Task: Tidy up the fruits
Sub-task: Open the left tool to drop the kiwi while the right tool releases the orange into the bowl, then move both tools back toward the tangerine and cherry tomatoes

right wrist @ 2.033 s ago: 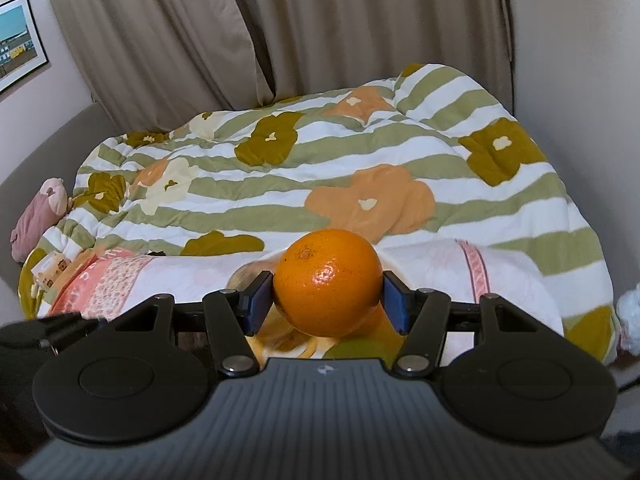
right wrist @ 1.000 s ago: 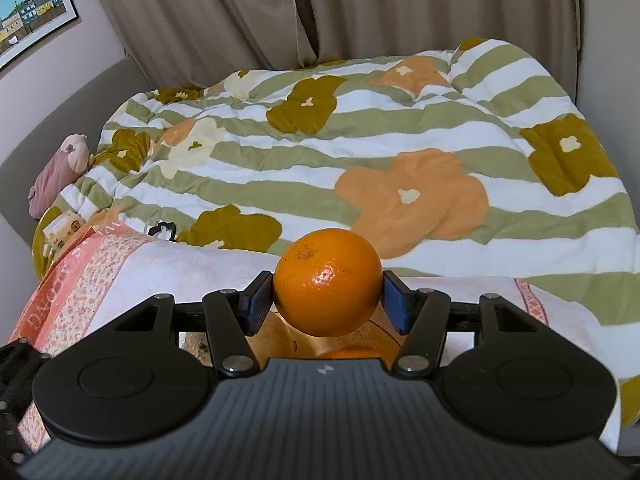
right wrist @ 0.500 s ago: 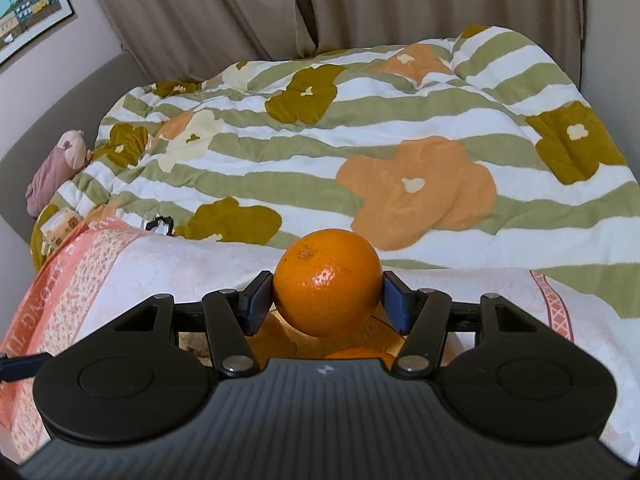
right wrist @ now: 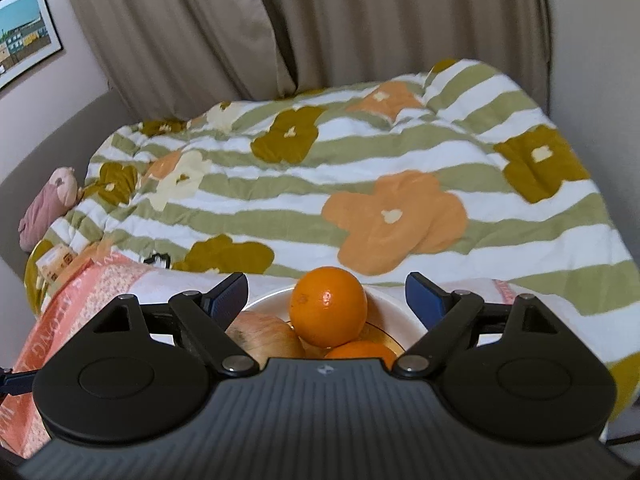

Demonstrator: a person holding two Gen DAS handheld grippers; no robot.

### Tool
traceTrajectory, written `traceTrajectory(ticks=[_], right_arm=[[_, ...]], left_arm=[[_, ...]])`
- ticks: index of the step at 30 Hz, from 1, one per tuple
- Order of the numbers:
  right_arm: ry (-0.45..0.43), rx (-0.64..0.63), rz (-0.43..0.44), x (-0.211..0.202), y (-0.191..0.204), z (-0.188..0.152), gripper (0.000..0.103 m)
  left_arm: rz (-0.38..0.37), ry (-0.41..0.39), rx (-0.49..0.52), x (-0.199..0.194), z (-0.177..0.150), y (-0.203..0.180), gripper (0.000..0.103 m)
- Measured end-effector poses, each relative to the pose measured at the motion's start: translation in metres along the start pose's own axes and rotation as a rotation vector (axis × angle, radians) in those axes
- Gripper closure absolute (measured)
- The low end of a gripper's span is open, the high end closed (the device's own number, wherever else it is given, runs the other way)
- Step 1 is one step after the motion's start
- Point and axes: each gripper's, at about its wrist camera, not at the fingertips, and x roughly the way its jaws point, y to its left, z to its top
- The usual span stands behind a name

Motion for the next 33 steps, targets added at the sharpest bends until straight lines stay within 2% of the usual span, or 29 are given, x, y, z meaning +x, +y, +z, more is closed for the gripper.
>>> traceTrajectory(ticks=[10,16,18,27,33], right_arm=[[-0.072,0.040,-0.112,-0.079,0.037,-0.013,0.000],[-0.127,0.004,-0.210,-0.118,0.072,-0.037,0.000],[-0.126,-0.017,-0.220,-0.128,0.084,-0.049,0.000],[-0.089,-0.021,-0.227,-0.150,0.129,-0.105,0.000],[-0.065,-0.020,-0.226,-0.135,0.149,-0.139,0.000]], left_arm=[[-0.044,-0.094,0.023,-0.045,-0.007,0.028,0.002],[-0.050,-0.130,0.072,-0.070,-0.026,0.048,0.000],[-0.076,-0.130,0.078,-0.074,-0.034,0.055,0.000],[-0.164,-0.093,0.122,-0.075,-0.065,0.080,0.000],[-0.232,-0.074,0.198,-0.051,-0.081,0.083,0.001]])
